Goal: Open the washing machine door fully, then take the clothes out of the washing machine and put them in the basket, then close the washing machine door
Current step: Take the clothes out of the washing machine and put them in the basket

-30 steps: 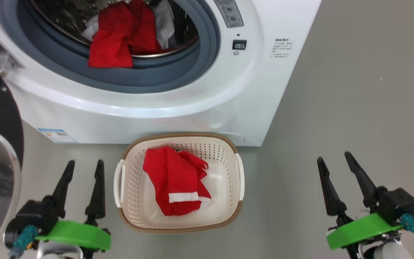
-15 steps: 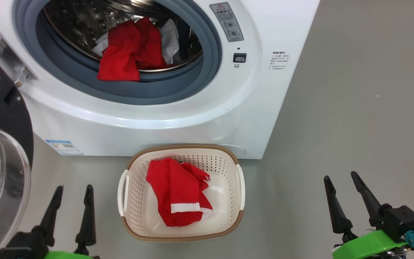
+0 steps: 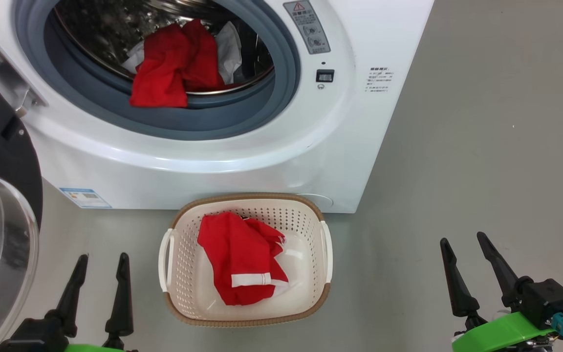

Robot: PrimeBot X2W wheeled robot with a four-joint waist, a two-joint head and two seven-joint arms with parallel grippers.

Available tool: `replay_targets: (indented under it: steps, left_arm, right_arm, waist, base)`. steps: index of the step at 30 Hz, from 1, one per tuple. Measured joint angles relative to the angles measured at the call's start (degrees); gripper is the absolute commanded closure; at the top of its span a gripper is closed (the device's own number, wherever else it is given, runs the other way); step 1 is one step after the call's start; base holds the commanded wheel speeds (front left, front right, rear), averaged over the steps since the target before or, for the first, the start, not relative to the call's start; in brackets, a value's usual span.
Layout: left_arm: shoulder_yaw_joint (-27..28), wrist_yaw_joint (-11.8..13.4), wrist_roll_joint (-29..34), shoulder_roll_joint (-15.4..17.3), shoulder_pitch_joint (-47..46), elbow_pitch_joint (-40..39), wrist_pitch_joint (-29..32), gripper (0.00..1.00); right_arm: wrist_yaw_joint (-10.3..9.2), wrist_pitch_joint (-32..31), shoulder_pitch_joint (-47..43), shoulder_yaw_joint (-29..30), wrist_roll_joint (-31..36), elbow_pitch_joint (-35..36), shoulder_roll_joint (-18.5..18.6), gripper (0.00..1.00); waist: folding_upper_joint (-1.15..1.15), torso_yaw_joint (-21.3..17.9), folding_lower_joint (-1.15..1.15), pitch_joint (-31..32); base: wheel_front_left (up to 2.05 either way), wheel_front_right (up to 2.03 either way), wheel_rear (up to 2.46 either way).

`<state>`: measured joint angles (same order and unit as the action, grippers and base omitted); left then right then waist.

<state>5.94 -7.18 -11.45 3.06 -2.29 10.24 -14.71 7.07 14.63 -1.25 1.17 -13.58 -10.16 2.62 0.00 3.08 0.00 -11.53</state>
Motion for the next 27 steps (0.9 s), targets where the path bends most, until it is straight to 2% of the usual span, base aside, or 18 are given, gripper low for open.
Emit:
replay_targets:
  steps: [9, 15, 20, 27]
  left_arm:
    - [-1.37, 0.0, 1.41, 0.2, -3.06, 0.69, 0.0, 0.0]
    - [-4.69, -0.01, 3.59, 1.9, -13.91, 4.42, -0.01, 0.0]
    - [-5.12, 0.0, 5.17, 2.0, -22.92, 9.05, -0.01, 0.0]
    - [-5.88, 0.77, 8.47, 2.9, -38.39, 21.15, -0.01, 0.0]
  right_arm:
    - [0.0, 0.0, 0.57, -0.3, -0.14, 0.6, 0.0, 0.0]
    - [0.0, 0.0, 4.64, -1.16, -0.52, 1.16, 0.02, 0.0]
    - [0.0, 0.0, 6.99, -2.07, -0.52, 1.35, 0.03, 0.0]
    - [0.0, 0.0, 10.86, -3.7, -1.1, 1.7, 0.12, 0.0]
  waist:
    - [0.0, -0.05, 0.0, -2.14]
    - [0.0, -0.37, 0.0, -5.8]
    - [0.0, -0.83, 0.0, -8.69]
    - [0.0, -2.43, 0.0, -13.63]
  base:
    - [0.0, 0.0, 0.0]
    - [0.0, 0.0, 0.0]
    - [0.0, 0.0, 0.0]
    - [0.0, 0.0, 0.0]
